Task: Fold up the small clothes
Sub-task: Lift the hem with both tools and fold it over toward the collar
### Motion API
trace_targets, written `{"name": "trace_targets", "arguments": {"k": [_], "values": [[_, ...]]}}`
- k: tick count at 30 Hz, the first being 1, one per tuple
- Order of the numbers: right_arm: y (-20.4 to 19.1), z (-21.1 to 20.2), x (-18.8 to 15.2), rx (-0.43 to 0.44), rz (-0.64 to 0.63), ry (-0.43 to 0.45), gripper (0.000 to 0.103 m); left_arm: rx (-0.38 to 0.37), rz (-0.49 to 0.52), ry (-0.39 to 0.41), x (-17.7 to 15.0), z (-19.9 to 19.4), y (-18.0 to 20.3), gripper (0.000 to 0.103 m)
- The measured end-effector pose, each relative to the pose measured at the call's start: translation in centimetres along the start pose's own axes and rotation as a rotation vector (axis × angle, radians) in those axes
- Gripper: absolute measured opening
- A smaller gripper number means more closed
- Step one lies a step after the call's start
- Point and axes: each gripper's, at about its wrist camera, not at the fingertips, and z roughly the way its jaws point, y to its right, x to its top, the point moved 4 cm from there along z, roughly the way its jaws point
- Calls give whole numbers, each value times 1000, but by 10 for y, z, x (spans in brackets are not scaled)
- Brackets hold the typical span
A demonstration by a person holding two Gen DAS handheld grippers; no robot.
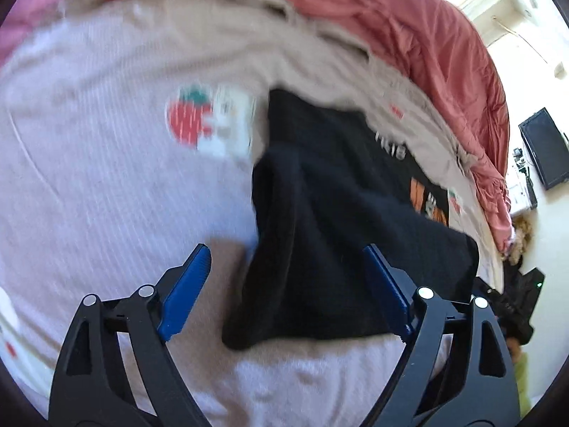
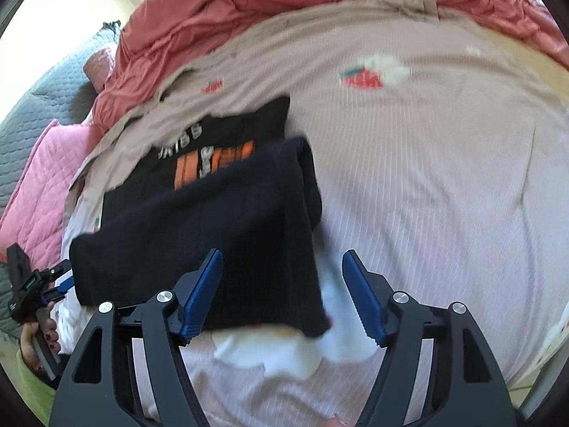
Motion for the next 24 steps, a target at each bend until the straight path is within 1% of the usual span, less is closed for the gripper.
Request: {"name": "trace_targets", "arguments": {"k": [2,3,4,6,7,8,9,10,11,12,13,14,15,17,19,21,24], "values": [[3,7,-7,-5,6,-30,72,10,-9,-43,-7,8,-4,78],[4,11,-9,-3,13,-45,72,14,-7,-56,-9,11,-5,72],[5,13,-9,4,22,-53,72,14,-1,-59,-10,11,-4,56],[7,14,-9,33,36,-56,71,4,21,-66,-13,9,2,40],[8,14,-9,49,42,-56,69,6,32,-68,-13,9,5,38],[8,15,-9,68,48,-54,65,18,56,-71,-13,9,10,35],[8,15,-8,81,50,-54,63,30,80,-74,-14,10,14,29],[8,15,-8,89,52,-57,58,35,91,-77,-15,10,16,24],[7,16,-9,96,51,-65,49,33,103,-78,-15,10,19,21],[6,17,-9,101,46,-69,45,29,114,-79,-14,8,22,15],[5,17,-10,107,38,-74,34,25,125,-78,-14,7,25,12],[3,18,-10,114,34,-79,18,20,132,-73,-13,5,28,10],[1,17,-10,120,25,-85,11,6,144,-64,-12,2,31,8],[-3,12,-10,122,7,-79,11,-23,169,-51,-10,-5,37,7],[-8,1,-6,140,5,-54,10,-62,183,-37,-7,-11,43,6],[-10,-7,1,158,10,-27,10,-98,178,-20,-3,-14,47,6],[-11,-14,18,184,23,23,10,-148,154,26,14,-19,45,5]]}}
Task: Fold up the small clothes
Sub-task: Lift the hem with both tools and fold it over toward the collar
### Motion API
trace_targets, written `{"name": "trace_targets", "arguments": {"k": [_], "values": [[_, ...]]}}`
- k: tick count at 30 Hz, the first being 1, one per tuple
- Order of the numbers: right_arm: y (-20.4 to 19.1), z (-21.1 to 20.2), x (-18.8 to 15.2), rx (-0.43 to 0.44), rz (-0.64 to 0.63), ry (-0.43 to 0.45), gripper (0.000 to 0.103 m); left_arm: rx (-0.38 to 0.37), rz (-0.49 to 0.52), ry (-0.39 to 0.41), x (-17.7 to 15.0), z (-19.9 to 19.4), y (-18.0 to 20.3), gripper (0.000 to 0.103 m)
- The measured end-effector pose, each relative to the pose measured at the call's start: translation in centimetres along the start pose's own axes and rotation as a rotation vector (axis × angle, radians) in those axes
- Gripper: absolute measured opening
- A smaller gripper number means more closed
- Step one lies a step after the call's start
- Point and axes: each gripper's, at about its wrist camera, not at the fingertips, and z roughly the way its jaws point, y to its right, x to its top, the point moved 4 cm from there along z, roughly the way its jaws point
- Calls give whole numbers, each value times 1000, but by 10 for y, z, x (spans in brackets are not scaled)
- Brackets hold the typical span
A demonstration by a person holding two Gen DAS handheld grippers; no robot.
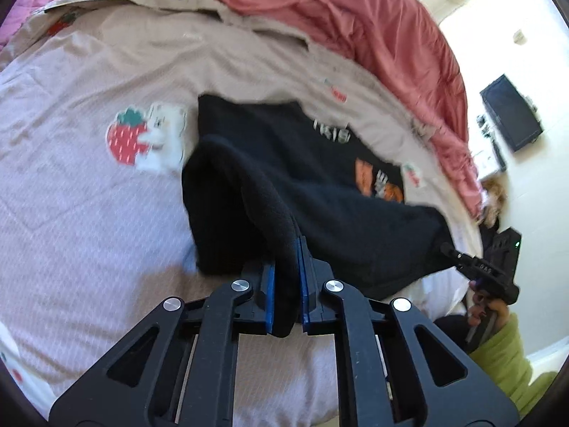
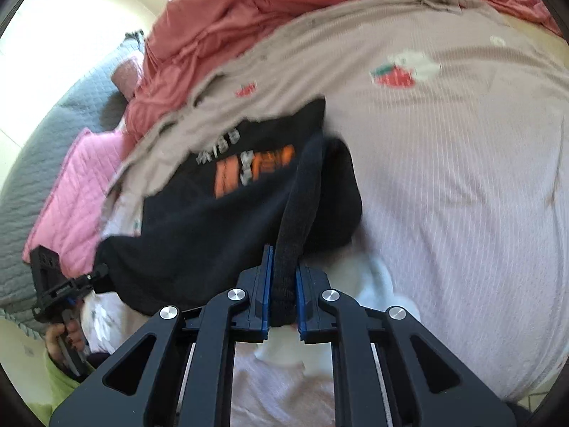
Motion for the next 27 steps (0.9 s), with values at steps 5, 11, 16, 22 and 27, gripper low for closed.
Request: {"name": "trace_targets", "arguments": {"k": [5,11,16,22,27], "values": [[3,5,43,8,39,83,10,-13,-59,95,33,-2,-18,4],[2,33,90,-69,50,119,10,43,-99,112,54,19,-47,4],[15,65,106,-193,79,95,14,107,-100,107,61,40,-63,16],[7,48,97,-249,42,177,57,148,-36,162,67,22,-50,32],[-36,34,60,-260,-225,176,57,143,77,228,66,-8,-18,35]]}}
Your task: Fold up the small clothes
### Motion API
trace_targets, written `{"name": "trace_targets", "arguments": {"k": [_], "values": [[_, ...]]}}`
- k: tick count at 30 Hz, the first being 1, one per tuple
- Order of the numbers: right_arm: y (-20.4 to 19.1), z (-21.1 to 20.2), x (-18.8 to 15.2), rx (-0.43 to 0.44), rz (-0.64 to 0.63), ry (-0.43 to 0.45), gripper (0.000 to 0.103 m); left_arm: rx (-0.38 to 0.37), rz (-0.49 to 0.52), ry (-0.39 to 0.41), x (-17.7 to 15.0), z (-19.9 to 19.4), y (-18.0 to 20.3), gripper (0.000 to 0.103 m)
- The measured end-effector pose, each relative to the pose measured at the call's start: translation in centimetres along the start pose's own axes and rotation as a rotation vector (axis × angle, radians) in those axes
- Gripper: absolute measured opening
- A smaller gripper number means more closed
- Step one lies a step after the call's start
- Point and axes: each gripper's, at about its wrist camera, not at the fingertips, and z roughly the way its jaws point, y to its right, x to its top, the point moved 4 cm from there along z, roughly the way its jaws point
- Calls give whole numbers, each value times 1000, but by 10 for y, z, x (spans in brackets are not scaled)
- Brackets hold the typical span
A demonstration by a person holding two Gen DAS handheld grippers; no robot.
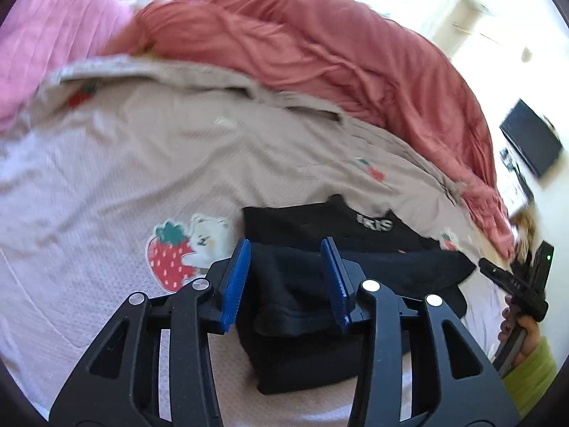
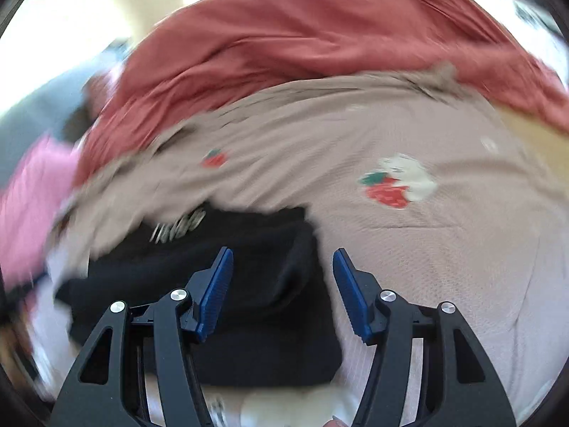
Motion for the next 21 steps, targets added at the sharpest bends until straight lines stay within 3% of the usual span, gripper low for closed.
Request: {"name": "trace_targets", "arguments": {"k": [4,8,11,15,21], "values": [[-48,7,-37,35,-212,-111,57,-28,120,-94,-29,7,39,36],[-85,21,-62,80,-314,-187,51,-82,130,-234,-62,30,59,36],[-108,35,-73,104,-352,-243,49,-37,152,-298,-78,48,63,36],[-130,57,-82,76,-420,-283,50,-17,152,-311,-81,59,58,36],[-145,74,-67,53,-443,-256,50,-15,172,-257,-70,61,57,39]]}}
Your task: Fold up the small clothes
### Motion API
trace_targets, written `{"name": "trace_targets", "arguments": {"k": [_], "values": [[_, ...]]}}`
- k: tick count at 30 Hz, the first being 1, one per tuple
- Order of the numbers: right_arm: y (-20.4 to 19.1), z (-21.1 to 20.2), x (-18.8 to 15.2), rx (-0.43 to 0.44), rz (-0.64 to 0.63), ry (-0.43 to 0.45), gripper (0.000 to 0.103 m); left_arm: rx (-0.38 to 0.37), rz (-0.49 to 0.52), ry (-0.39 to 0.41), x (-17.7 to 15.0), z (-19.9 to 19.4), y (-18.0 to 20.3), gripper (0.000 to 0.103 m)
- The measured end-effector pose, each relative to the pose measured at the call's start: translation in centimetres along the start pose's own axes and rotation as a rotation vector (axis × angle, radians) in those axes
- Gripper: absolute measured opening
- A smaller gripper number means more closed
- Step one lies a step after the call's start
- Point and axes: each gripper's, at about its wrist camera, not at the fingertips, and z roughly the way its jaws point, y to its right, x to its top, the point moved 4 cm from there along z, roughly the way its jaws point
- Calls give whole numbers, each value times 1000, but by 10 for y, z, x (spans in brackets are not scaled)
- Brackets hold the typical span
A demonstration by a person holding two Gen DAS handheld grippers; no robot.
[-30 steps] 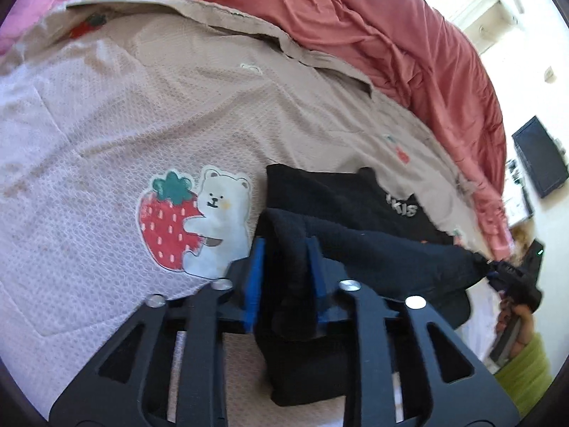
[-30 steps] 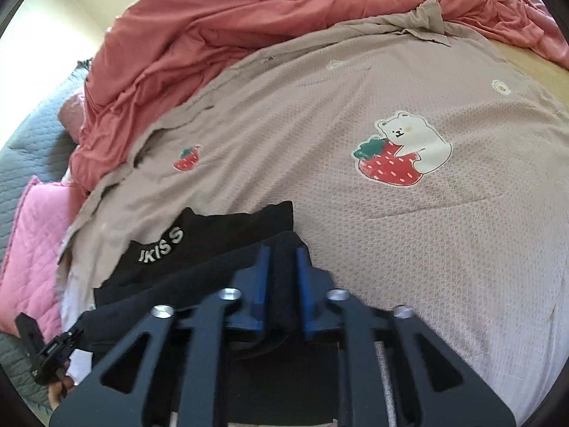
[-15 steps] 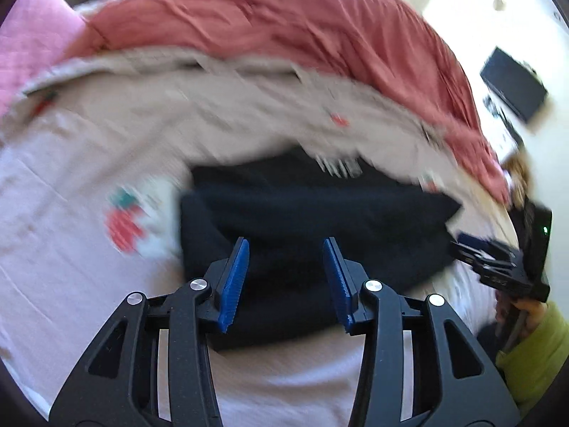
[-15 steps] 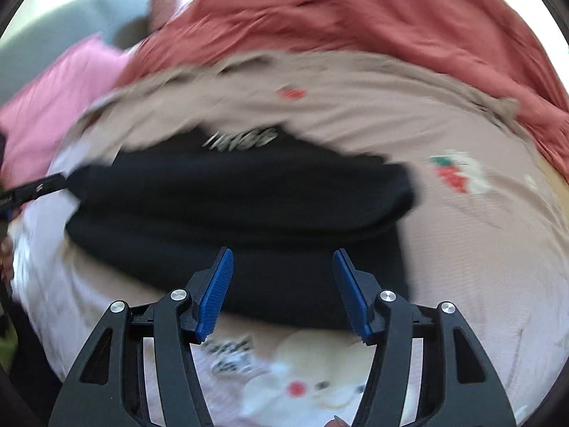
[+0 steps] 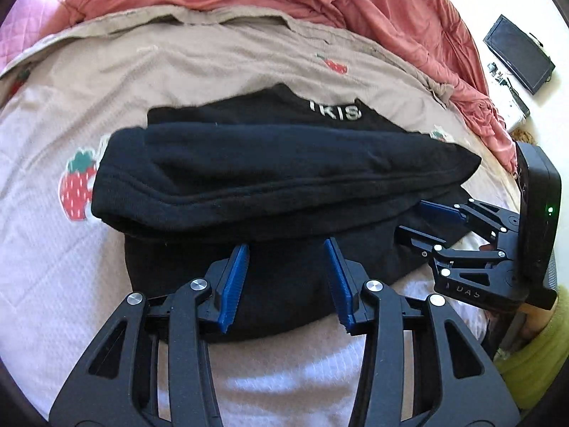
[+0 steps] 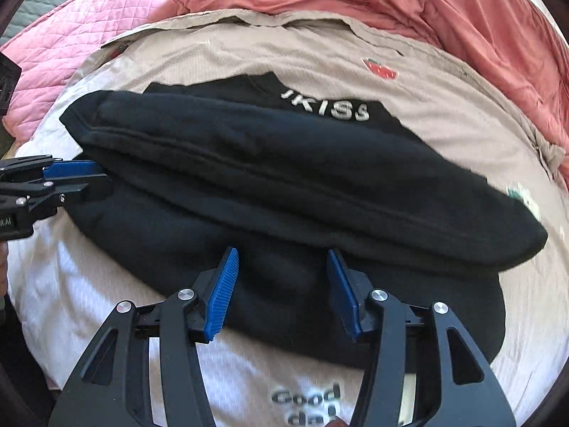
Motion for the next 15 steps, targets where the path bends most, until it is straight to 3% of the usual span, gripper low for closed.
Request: {"name": "trace_targets", "arguments": {"k": [6,9,12,15], "values": [[6,5,23,-17,36,25,50,71,14,85,15,-4,-13,50],[10,7,37,-20,55,37,50,61,-32,122,22,-12,-25,51],[17,5,54,-24,76,66,50,54,-74,181,29,-25,-36,60],[28,0,74,-22,113,99,50,46,-108,210,33,-33,-45,60]]}}
